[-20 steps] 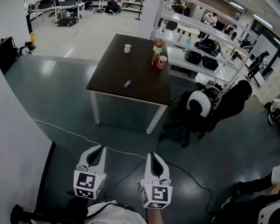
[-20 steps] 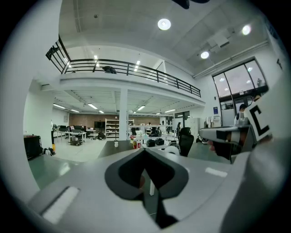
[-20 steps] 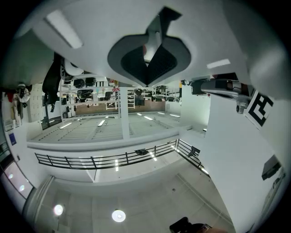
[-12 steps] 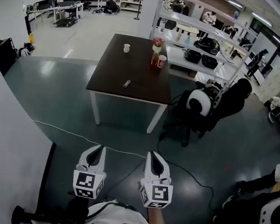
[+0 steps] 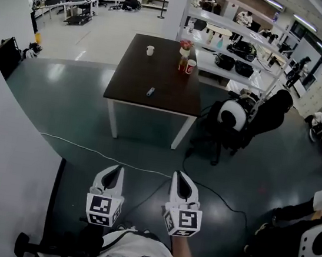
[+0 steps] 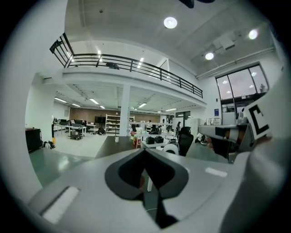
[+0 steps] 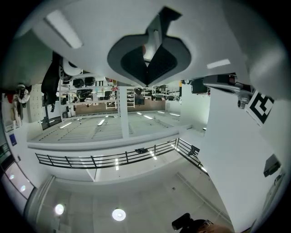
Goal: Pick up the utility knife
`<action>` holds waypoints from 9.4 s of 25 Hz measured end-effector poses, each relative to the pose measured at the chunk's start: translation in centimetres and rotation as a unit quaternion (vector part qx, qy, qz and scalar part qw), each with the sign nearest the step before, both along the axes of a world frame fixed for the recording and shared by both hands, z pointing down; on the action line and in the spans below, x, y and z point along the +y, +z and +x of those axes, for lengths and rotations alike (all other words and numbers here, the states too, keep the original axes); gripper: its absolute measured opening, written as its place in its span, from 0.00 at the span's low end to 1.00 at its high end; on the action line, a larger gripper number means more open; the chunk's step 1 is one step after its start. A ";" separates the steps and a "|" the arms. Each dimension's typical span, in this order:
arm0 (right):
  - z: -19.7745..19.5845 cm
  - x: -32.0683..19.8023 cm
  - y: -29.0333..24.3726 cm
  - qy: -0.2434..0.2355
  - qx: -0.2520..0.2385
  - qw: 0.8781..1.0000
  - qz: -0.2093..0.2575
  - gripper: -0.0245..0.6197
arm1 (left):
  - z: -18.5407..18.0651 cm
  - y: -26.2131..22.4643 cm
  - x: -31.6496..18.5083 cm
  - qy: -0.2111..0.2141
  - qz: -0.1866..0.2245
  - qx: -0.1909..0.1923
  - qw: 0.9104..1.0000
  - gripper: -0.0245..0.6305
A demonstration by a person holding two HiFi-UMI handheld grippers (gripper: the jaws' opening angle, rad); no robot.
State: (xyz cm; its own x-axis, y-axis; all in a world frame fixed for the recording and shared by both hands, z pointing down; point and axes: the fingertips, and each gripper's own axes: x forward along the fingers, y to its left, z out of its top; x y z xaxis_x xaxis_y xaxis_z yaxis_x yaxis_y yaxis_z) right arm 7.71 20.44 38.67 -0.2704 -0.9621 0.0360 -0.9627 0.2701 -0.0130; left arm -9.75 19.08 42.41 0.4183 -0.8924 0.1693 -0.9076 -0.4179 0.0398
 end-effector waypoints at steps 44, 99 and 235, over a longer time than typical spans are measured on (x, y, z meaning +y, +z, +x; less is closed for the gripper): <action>2.0 -16.1 0.3 -0.077 -0.013 0.997 -0.003 0.04 | 1.1 0.7 -16.1 -0.068 -0.027 -0.025 0.997 0.03; 2.7 -53.6 10.8 -0.055 -0.033 0.982 -0.178 0.04 | 5.2 24.7 -56.4 0.048 -0.360 -0.041 0.931 0.04; 3.3 -25.2 4.3 -0.070 -0.002 0.995 -0.076 0.04 | 5.1 -0.6 -23.9 -0.017 0.000 0.018 1.000 0.22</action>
State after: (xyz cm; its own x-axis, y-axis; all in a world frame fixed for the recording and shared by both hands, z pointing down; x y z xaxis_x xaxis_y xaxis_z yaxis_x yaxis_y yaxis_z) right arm 10.98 -4.74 42.93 -0.4018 -0.8985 0.1768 -0.9157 0.3960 -0.0686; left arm -4.69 -4.82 41.79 0.3933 -0.9063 0.1546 -0.9194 -0.3866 0.0723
